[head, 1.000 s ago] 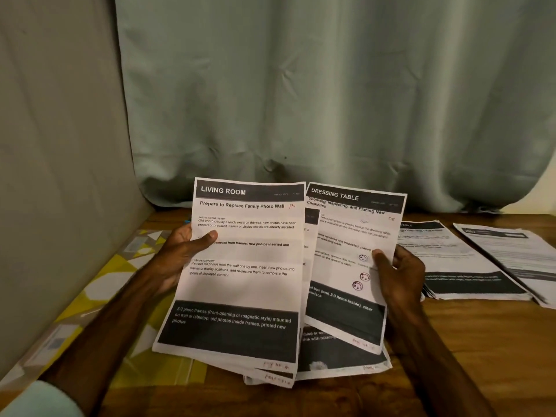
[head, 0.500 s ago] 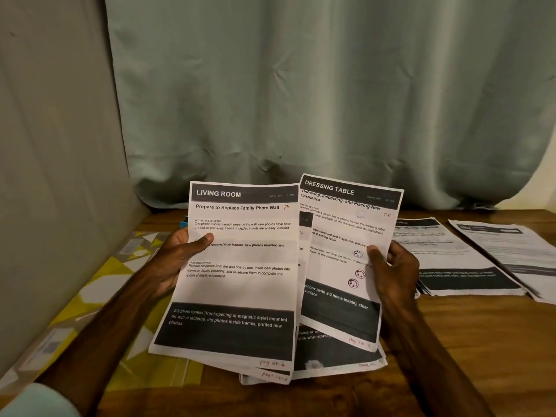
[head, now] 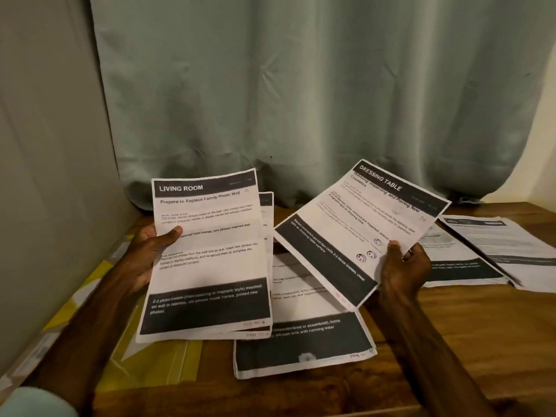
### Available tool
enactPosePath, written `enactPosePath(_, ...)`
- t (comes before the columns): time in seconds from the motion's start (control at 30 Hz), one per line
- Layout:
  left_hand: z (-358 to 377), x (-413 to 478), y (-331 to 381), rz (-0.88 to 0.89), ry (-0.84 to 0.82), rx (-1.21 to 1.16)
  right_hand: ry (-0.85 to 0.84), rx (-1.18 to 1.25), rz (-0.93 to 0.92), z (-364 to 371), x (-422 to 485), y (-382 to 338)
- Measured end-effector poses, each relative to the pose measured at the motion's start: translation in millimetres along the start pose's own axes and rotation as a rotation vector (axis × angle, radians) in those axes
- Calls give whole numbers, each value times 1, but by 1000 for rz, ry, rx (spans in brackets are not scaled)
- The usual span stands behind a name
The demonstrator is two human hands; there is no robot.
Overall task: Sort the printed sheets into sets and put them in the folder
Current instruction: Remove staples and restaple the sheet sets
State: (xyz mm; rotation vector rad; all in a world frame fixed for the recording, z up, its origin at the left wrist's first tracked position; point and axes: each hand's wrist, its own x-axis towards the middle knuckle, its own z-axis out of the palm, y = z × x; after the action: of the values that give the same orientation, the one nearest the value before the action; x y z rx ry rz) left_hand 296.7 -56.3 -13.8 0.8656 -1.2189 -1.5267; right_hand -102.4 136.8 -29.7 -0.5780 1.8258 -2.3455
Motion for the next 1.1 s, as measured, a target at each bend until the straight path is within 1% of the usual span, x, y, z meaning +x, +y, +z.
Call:
enactPosePath(0.13,0,2,-5,-18,-14,35,76,88,-1,-6,1,-10)
enactPosePath(0.2,7,1,-8,1,-28,48,93,119,-2,-8,2,-11)
enactPosePath(0.33,21,-2,-10,46,0,68,54,114,-27,-6,1,-10)
enactPosePath(0.47,21,-4,-12,2,-9,97,21,80,-36,-3,1,-6)
enactPosePath(0.7,18,-1,-8,-101,13,-74,20,18,-70,-1,1,-4)
enactPosePath(0.83,14,4,-9,-98,11,-72,18,-7,-75,0,0,-5)
enactPosePath(1.0,17,5,-11,-142,16,-42,-73,-26,-109,9,-12,-8)
enactPosePath(1.1,18,5,-11,-117,8,-63,-206,-31,-138,21,-26,-10)
